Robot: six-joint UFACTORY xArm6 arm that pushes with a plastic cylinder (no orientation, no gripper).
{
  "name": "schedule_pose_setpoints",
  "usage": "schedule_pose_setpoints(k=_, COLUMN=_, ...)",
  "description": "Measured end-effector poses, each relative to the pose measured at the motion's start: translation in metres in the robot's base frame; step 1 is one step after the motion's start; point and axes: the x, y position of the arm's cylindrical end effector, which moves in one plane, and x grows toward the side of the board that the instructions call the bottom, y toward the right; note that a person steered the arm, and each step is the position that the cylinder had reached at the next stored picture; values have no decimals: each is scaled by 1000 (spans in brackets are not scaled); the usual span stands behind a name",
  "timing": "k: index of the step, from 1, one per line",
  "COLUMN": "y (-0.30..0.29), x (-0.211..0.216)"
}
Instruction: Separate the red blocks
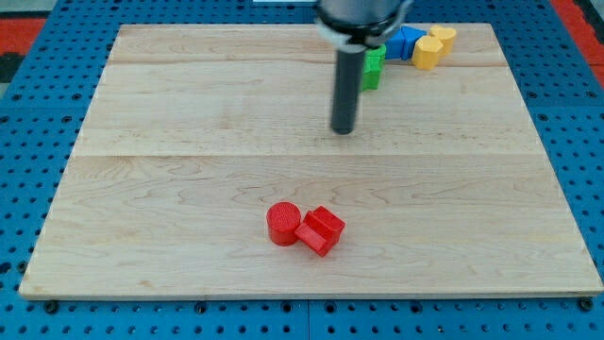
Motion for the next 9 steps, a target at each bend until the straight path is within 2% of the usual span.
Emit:
schedule_pose_setpoints(k=1, y=-72, x=39)
schedule_pose_setpoints(k=2, y=-122, x=57)
schedule_pose_setpoints(k=3, y=-151, x=97)
schedule_pose_setpoints(k=4, y=-155, x=170)
schedule_pose_setpoints(k=5, y=-132, x=189)
schedule_pose_setpoints(k=6, y=-42, x=195)
schedule_pose_setpoints(k=8, y=32, x=71)
schedule_pose_setpoints(k=9, y=46, x=88)
